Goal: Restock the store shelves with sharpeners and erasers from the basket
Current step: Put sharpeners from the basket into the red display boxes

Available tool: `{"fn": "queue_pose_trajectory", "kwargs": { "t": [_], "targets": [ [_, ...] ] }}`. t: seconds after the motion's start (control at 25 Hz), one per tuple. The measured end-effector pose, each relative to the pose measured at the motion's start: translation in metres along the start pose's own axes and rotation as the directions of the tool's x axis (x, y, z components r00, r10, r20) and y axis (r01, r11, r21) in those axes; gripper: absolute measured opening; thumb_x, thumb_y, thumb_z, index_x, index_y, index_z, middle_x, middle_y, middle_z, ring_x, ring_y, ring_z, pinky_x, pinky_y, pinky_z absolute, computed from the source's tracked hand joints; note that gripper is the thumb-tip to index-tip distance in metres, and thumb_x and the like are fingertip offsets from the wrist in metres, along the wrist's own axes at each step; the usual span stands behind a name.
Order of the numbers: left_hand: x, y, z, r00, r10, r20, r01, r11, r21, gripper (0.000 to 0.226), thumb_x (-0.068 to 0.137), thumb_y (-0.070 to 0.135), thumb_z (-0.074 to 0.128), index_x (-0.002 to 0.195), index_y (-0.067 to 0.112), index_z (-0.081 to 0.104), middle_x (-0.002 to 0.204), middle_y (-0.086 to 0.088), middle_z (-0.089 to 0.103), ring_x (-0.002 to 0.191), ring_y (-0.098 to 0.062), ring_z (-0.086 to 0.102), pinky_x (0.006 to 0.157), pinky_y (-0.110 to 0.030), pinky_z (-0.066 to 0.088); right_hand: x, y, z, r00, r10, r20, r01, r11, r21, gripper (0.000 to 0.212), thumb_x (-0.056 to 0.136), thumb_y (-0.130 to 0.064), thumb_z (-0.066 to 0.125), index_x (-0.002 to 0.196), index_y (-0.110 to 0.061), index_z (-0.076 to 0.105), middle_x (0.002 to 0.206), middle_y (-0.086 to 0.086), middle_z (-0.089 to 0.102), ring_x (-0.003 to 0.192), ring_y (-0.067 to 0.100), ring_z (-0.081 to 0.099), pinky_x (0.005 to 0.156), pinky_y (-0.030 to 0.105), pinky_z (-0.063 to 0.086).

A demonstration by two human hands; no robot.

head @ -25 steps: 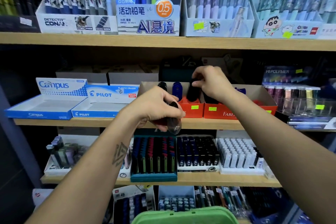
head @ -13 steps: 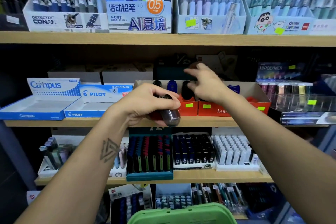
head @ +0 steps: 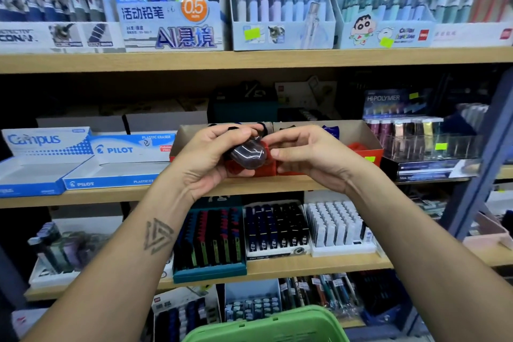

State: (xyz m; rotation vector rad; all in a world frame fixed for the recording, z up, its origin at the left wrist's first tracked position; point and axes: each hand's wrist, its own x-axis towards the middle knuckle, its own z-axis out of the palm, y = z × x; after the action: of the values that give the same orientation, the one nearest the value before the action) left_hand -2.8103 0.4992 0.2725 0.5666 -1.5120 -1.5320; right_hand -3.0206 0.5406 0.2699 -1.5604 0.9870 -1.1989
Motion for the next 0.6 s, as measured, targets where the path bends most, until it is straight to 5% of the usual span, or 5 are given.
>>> {"fn": "queue_pose_trajectory", "kwargs": {
  "t": [0.08,0.24,0.44,0.6],
  "targets": [
    [0.003,-0.002,0.003,1.000,-0.015,-0.021,0.014,1.000,-0.028,0.014,0.077,0.024,0.070,0.085,0.017,0.079,0.111,-0.006,0.075,0.087,-0.024,0.073,0.055,-0.034,0.060,-0.003,0.002,-0.004,0.999,-0.039,0.038,0.041,0.999,-0.034,0.041,0.081,0.003,0.074,0.121,-0.004,0.067,0.115,0.014,0.072,0.107,0.023,0.068,0.090,0.033,0.056],
    [0.008,-0.005,0.016,0.998,-0.048,-0.050,0.044,0.996,-0.076,0.022,0.082,0.022,0.068,0.098,0.008,0.075,0.105,-0.015,0.074,0.089,-0.029,0.073,0.069,-0.047,0.062,-0.001,0.009,-0.009,0.993,-0.103,-0.058,0.099,0.992,-0.076,0.036,0.080,0.001,0.075,0.116,0.000,0.067,0.108,0.012,0.073,0.102,0.016,0.068,0.088,0.024,0.052],
    [0.013,-0.004,0.026,0.994,-0.083,-0.075,0.068,0.980,-0.186,0.015,0.092,0.015,0.065,0.095,0.002,0.072,0.111,-0.022,0.071,0.100,-0.038,0.071,0.080,-0.062,0.056,-0.002,0.010,-0.016,0.994,-0.030,-0.106,0.046,0.987,0.154,0.028,0.084,0.005,0.067,0.112,0.000,0.066,0.109,0.020,0.070,0.102,0.024,0.067,0.100,0.037,0.052],
    [0.015,0.001,0.018,0.992,-0.056,-0.112,0.036,0.984,-0.175,0.018,0.083,0.013,0.070,0.092,-0.003,0.069,0.110,-0.024,0.071,0.102,-0.040,0.070,0.079,-0.058,0.058,-0.002,0.010,-0.018,0.990,-0.027,-0.139,0.075,0.931,0.358,0.035,0.091,0.005,0.057,0.126,0.005,0.059,0.119,0.025,0.066,0.117,0.034,0.063,0.099,0.048,0.052]
  ]
}}
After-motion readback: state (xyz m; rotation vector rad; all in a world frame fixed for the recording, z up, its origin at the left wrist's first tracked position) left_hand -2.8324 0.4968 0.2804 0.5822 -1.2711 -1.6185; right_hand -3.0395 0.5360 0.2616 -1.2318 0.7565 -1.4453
